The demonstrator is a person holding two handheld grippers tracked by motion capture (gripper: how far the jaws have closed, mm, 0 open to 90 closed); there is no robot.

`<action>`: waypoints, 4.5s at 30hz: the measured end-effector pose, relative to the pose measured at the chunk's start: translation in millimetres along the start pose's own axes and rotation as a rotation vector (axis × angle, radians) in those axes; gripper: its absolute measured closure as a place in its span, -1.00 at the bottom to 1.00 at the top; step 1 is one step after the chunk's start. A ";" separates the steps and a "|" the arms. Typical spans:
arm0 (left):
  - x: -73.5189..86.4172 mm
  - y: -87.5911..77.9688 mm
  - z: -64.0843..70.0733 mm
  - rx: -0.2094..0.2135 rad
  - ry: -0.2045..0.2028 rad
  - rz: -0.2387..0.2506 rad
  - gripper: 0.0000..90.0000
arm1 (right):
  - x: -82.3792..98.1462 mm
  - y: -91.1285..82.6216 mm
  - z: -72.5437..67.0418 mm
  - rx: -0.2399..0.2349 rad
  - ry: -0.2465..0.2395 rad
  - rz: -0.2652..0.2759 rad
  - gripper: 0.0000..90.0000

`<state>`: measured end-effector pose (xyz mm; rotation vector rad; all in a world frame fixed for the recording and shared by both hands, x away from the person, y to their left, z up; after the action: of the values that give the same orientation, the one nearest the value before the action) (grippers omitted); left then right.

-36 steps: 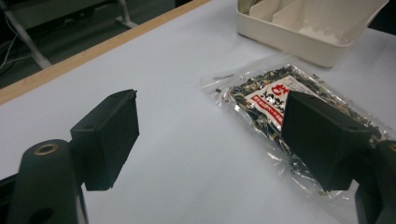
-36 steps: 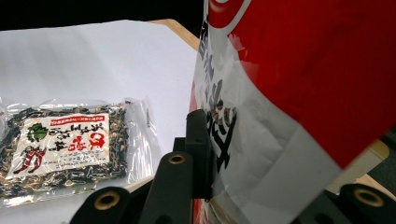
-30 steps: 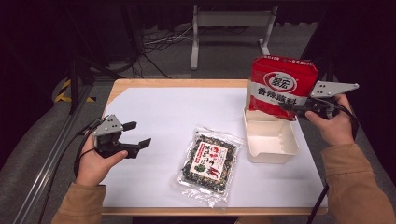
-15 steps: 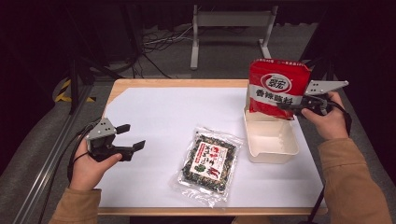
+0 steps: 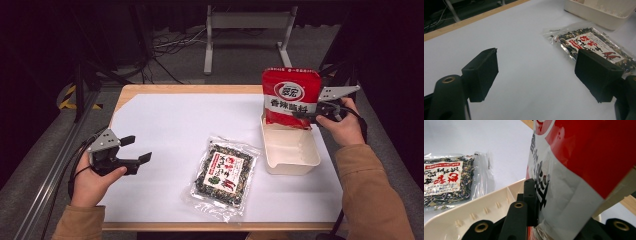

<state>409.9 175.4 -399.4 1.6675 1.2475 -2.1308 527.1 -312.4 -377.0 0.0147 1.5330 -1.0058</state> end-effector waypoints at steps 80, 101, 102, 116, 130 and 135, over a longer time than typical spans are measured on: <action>-6.6 20.4 5.7 0.057 0.014 -0.015 -0.57 | 42.3 -1.7 13.0 0.299 0.166 -0.017 -0.32; -6.4 29.8 16.3 0.088 0.015 -0.055 -0.61 | 20.2 -55.0 -52.7 0.275 0.169 0.031 -0.39; -5.6 29.8 17.6 0.090 0.027 -0.063 -0.61 | 17.0 -56.0 -58.8 0.265 0.161 0.045 -0.39; -2.0 32.2 32.4 0.118 0.042 -0.098 -0.57 | -5.8 -52.9 -106.0 0.187 0.112 0.116 -0.40; 22.3 44.3 66.1 0.198 0.011 -0.174 -0.62 | -21.6 -31.6 -144.3 0.111 0.033 0.170 -0.40; 32.7 60.2 75.9 0.226 0.003 -0.212 -0.63 | -23.6 -28.9 -149.1 0.099 0.006 0.181 -0.40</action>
<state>377.8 96.4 -455.8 1.6879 1.2771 -2.4775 398.0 -230.8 -359.2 0.2226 1.4581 -0.9367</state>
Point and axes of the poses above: each handheld gripper's, and its own axes: y roughly forward along the jaws, x roughly out of its underside, z roughly to its right, the point moved 10 cm from there along y, roughly forward along the jaws, and after that the axes turned 1 degree about x, right-handed, at the moved point
